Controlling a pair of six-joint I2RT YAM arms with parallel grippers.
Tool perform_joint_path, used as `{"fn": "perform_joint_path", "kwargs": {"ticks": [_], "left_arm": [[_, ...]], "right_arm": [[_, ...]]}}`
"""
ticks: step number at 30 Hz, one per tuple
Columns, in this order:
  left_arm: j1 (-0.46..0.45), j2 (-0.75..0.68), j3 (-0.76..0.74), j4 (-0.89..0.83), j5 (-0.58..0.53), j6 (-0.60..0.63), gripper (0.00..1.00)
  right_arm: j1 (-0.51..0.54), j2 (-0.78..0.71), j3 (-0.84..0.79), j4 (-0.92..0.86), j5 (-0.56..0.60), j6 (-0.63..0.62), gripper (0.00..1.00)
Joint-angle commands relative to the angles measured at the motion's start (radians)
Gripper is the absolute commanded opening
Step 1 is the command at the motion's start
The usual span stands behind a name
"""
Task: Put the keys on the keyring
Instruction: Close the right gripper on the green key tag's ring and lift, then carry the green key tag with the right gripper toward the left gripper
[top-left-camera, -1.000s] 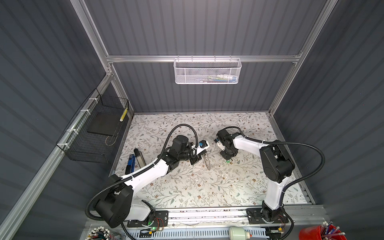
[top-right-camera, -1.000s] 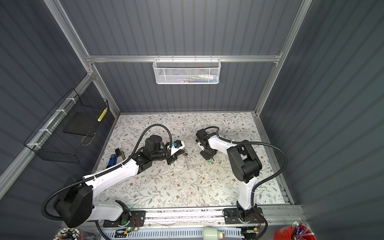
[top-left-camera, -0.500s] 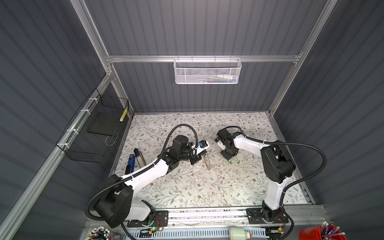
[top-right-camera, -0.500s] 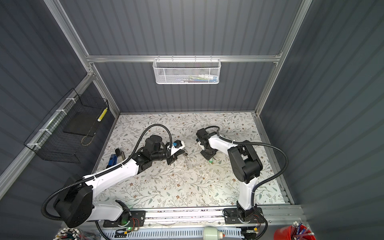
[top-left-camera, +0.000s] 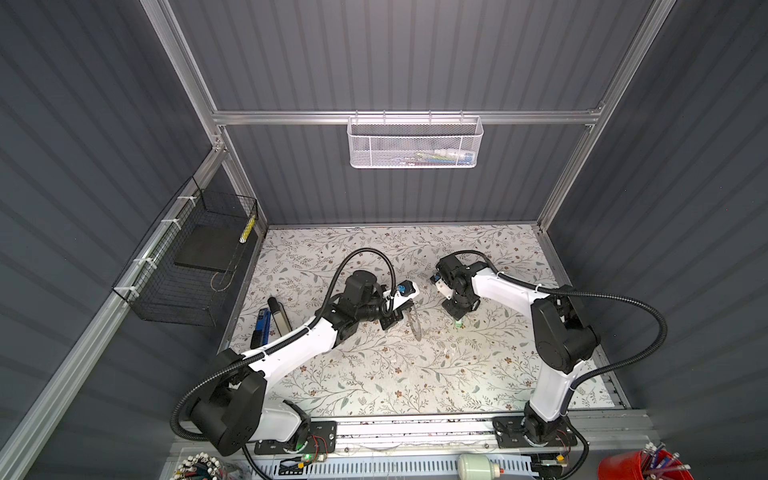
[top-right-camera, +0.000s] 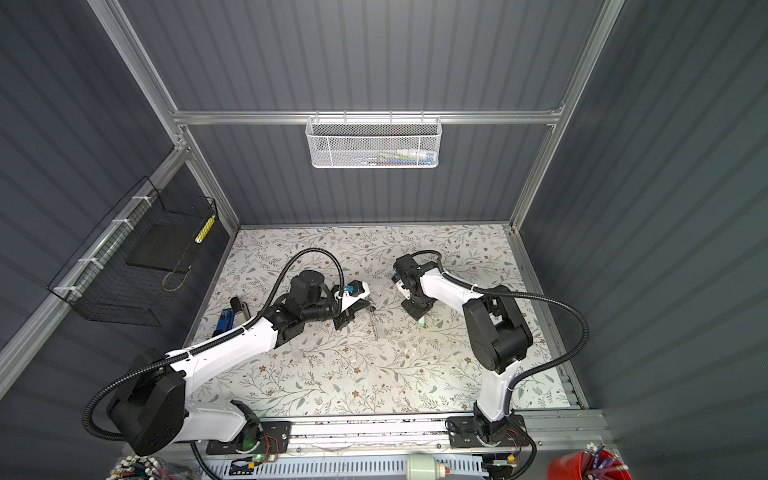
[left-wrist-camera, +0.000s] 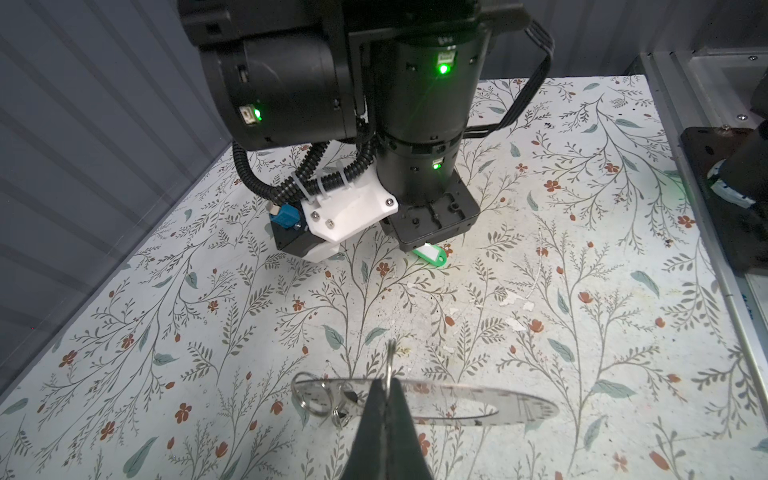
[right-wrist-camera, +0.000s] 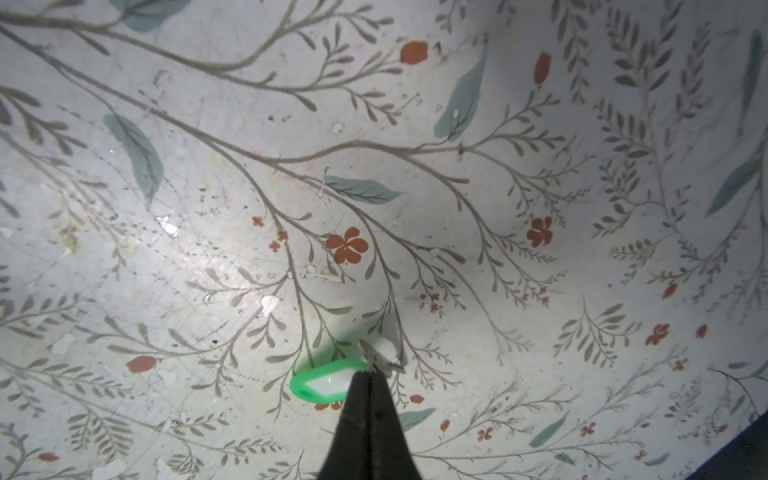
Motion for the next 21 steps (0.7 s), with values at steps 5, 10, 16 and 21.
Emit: {"fn": "perform_joint_path", "kwargs": {"ticks": [5,10,16,21], "left_arm": [[0.002,-0.009,0.0,0.018,0.026,0.005,0.0],[0.002,-0.008,0.0,0.021,0.029,0.004,0.0],[0.002,-0.01,-0.009,0.031,0.04,0.005,0.0],[0.002,-0.045,-0.05,0.101,0.072,0.01,0.0]], "right_arm": [[0.003,0.003,-0.022,-0.001,-0.026,-0.036,0.0],[-0.025,-0.021,-0.068,0.034,-0.082,-0.041,0.0],[-0.04,-0.078,-0.132,0.112,-0.139,-0.089,0.0],[-0.061,-0.246,-0.237,0.227,-0.263,-0.171,0.0]]}}
